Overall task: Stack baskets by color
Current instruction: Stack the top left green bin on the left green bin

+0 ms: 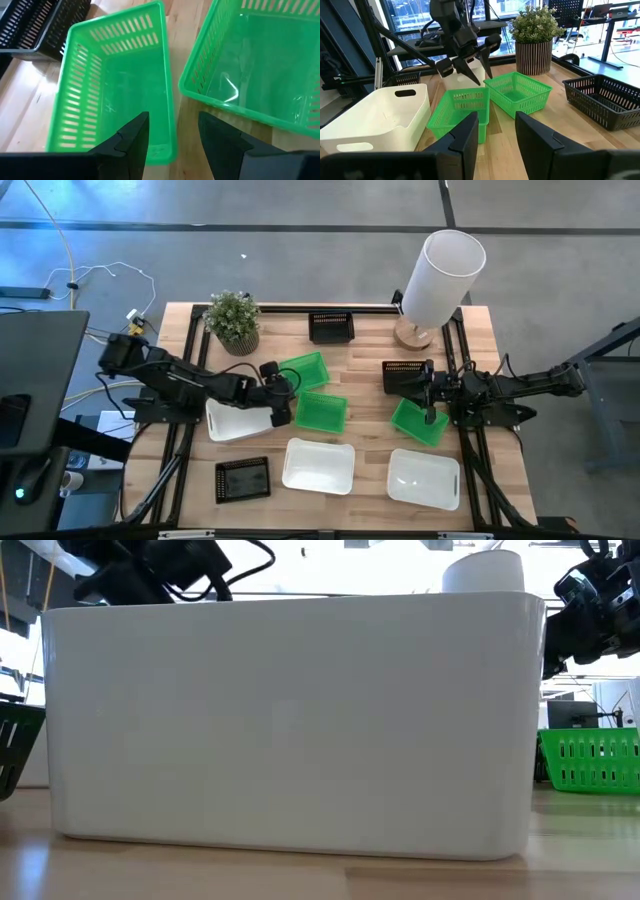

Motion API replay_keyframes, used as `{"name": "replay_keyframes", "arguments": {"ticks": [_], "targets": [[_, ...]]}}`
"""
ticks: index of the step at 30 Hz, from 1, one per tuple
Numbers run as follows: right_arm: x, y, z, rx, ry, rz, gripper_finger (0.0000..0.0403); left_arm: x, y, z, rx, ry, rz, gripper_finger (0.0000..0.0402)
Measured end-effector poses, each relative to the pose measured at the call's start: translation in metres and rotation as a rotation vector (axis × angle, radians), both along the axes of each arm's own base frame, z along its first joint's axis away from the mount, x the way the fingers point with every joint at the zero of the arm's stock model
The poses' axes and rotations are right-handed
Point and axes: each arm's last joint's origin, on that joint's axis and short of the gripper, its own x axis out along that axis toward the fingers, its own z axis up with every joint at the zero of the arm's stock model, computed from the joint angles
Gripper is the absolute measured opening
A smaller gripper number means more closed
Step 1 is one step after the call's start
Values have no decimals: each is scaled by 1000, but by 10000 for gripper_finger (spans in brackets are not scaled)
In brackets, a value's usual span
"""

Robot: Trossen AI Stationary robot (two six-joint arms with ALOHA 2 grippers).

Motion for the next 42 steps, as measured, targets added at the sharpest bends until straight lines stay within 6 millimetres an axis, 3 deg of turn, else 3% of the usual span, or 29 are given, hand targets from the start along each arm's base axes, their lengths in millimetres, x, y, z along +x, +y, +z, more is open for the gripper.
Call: {"name": "replay_keyframes", "arguments": {"ticks": [12,20,24,31,42], "targets": [[0,0,0,0,0,0,118,2,12,-20,6,82,58,156],[0,0,0,0,0,0,118,2,14,-21,3,79,67,151],[0,0,0,0,0,0,118,3,14,-21,7,86,54,115],[0,0,0,0,0,0,118,3,14,-21,15,90,47,14],[0,0,0,0,0,0,118,9,15,-15,94,55,10,1]]}}
